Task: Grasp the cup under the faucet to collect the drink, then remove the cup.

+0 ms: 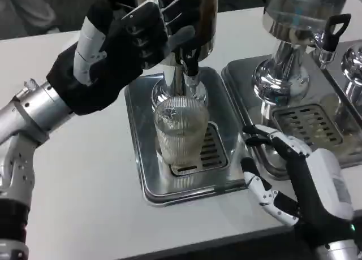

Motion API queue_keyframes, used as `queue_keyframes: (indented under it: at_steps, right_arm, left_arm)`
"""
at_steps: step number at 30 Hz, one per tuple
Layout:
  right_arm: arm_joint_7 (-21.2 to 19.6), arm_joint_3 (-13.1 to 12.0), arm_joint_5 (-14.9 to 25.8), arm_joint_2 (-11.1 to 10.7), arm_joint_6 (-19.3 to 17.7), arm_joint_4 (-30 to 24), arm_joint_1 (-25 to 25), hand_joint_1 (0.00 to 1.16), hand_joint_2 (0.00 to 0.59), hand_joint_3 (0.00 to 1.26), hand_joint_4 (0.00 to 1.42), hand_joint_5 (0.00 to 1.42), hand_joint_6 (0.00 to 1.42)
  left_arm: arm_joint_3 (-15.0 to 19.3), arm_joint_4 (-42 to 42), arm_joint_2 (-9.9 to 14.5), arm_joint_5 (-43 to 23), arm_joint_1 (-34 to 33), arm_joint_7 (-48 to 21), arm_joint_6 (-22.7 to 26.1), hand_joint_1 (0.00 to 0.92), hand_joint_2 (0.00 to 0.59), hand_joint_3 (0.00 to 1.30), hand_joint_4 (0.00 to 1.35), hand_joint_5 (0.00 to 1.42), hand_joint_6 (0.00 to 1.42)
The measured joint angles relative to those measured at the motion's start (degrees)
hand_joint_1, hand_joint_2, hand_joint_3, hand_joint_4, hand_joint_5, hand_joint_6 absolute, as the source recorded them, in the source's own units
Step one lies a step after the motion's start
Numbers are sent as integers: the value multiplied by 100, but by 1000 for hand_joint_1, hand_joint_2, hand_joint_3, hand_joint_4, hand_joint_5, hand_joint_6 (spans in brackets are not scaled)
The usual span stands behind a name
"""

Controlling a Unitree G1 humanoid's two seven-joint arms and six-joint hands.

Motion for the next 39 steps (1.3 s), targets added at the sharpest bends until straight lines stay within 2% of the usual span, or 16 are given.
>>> queue_keyframes:
  at_steps: [14,25,39]
  right_arm:
    - [1,0,14,4,-7,-60,18,420,429,347,414,314,215]
    - [1,2,44,34,-26,-66,29,419,429,348,414,314,215]
    - [0,-13,55,50,-63,-55,70,412,422,342,417,314,216]
  left_arm:
    - [-42,846,-123,580,-156,-1,-402,0,33,39,0,0,0]
    - [-203,1589,-129,857,-516,-12,-1052,0,33,42,0,8,0]
    - [-447,1618,-99,1377,-596,53,-1836,0,33,48,0,14,0]
